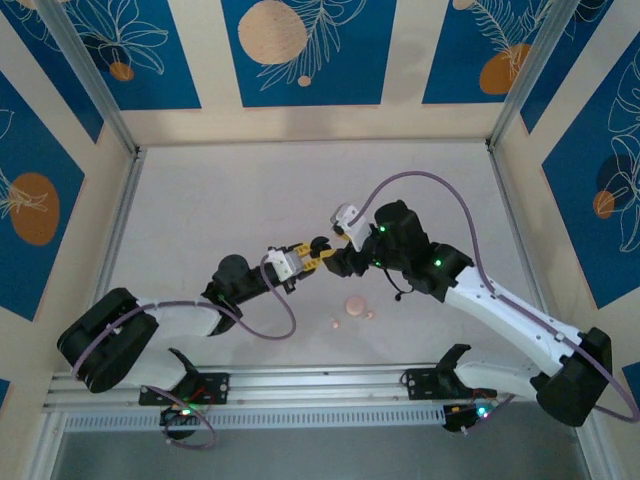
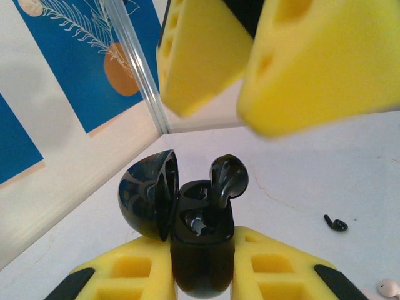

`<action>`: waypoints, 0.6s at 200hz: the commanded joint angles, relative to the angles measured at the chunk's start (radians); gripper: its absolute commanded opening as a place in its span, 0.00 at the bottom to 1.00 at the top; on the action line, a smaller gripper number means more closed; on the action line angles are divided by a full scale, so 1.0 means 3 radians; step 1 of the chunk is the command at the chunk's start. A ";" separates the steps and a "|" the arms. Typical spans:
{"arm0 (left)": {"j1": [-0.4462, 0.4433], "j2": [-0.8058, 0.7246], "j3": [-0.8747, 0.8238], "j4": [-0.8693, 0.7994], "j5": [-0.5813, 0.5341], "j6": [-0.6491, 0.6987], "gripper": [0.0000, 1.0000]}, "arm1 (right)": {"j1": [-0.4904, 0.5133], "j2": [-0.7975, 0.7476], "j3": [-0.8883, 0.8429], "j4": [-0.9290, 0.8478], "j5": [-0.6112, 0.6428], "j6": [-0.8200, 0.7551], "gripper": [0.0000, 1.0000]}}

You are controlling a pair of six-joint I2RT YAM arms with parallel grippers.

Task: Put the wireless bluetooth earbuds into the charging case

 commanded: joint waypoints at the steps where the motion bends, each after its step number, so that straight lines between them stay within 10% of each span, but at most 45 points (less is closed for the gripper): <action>1: -0.0051 0.0023 -0.0030 0.0168 0.0083 -0.0080 0.21 | -0.0084 -0.0147 -0.0071 0.0176 -0.0406 0.0155 0.63; 120: -0.0046 0.0025 -0.0029 0.0238 0.0111 -0.0121 0.21 | -0.0991 0.0176 -0.0289 0.0571 -0.2120 0.1376 0.45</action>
